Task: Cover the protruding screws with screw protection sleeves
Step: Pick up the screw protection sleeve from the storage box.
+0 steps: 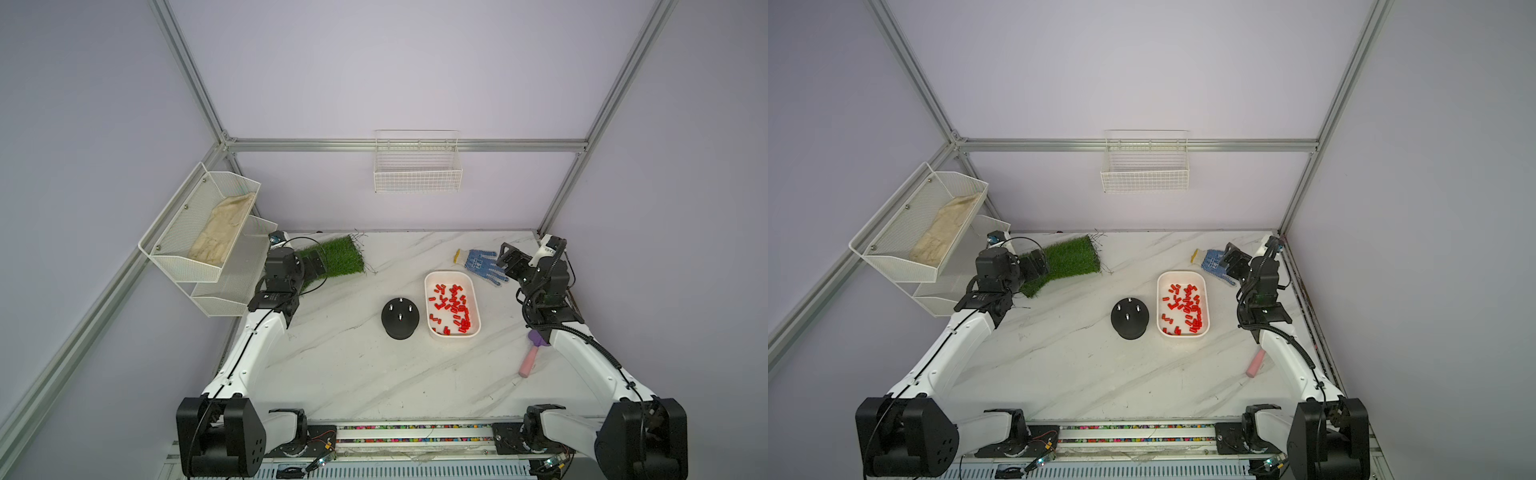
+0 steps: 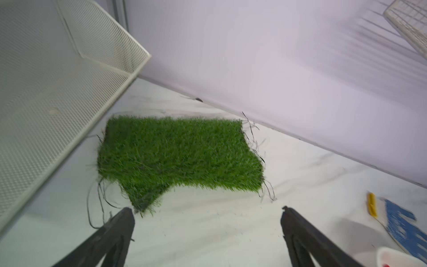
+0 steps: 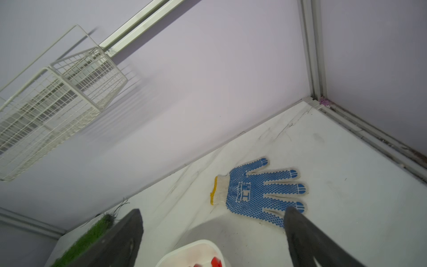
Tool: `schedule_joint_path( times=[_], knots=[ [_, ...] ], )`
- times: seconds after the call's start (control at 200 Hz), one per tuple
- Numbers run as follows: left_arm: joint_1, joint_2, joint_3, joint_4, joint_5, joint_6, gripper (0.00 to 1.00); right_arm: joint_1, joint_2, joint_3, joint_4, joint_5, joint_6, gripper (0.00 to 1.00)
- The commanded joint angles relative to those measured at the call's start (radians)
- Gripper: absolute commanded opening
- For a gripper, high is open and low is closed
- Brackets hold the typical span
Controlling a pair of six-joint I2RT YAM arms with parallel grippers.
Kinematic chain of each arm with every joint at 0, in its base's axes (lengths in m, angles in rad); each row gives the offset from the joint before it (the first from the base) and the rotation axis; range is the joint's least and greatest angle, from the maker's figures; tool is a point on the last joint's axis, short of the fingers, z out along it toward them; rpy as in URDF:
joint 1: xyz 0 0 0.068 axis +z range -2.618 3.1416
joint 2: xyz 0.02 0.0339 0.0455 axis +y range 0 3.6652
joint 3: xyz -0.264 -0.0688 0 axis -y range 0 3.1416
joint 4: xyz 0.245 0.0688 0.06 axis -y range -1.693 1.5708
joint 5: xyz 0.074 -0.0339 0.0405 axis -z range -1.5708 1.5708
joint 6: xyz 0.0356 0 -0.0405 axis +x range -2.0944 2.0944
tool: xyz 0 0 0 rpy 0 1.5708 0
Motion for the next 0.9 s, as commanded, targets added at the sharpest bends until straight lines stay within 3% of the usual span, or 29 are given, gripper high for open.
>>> schedule_joint_path(
  times=[0.0, 0.075, 0.14, 0.26, 0.445, 0.585, 0.745, 0.895],
  knots=[
    [0.009, -0.027, 0.012, -0.118, 0.316, -0.115, 1.0, -0.004, -0.037, -0.01, -0.099, -0.168, 0.135, 0.95],
    [-0.007, -0.045, -0.02, -0.095, 0.415, -0.17, 1.0, -0.004, -0.024, 0.03, -0.165, -0.264, 0.13, 0.9],
    [-0.04, -0.069, -0.047, -0.08, 0.427, -0.191, 1.0, -0.004, -0.006, 0.056, -0.206, -0.345, 0.121, 0.88],
    [-0.093, -0.096, -0.067, -0.092, 0.435, -0.185, 1.0, -0.003, 0.003, 0.102, -0.306, -0.358, 0.092, 0.86],
    [-0.16, -0.112, -0.066, -0.148, 0.448, -0.187, 0.96, 0.019, 0.083, 0.197, -0.469, -0.364, 0.051, 0.69],
    [-0.242, -0.122, -0.056, -0.164, 0.422, -0.209, 0.87, 0.099, 0.167, 0.278, -0.575, -0.3, 0.022, 0.6],
    [-0.334, -0.114, -0.033, -0.189, 0.348, -0.236, 0.85, 0.213, 0.267, 0.393, -0.749, -0.168, 0.005, 0.53],
    [-0.383, -0.103, -0.029, -0.193, 0.294, -0.249, 0.83, 0.295, 0.32, 0.408, -0.781, -0.087, 0.034, 0.5]
  ],
)
